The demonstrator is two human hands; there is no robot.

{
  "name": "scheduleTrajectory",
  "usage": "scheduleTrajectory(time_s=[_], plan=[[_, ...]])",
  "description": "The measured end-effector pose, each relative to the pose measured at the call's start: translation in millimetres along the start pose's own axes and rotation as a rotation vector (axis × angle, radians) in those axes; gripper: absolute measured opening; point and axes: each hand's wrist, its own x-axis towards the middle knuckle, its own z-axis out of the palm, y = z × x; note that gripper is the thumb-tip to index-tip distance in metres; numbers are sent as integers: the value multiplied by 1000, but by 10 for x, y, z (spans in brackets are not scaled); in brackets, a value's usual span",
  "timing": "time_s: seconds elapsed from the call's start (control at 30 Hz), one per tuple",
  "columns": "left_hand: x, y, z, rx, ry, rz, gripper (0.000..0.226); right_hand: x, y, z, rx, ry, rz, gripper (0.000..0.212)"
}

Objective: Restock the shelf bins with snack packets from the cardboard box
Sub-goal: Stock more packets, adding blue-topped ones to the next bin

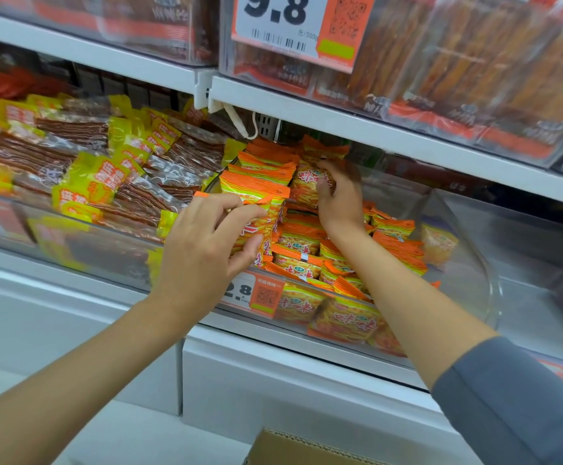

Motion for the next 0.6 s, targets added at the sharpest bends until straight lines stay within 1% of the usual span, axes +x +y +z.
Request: scheduleTrajectory(time_s=[0.23, 0.33, 0.43, 0.53, 0.6], plan=[[-4, 5, -2, -17, -14, -14, 23, -29, -9, -74, -34, -40, 7, 41], [4, 11, -16, -31, -31, -41, 24, -26, -20, -119, -76, -42, -1, 51], [20, 44, -67, -61, -57, -78, 26, -162, -28, -244, -71, -73, 40, 60], [45, 105, -153, -100, -106, -127, 28, -372, -34, -404, -80, -117, 11, 59], [80, 160, -235, -119, -145, -164, 27, -530, -48, -518, -103, -115, -23, 56]])
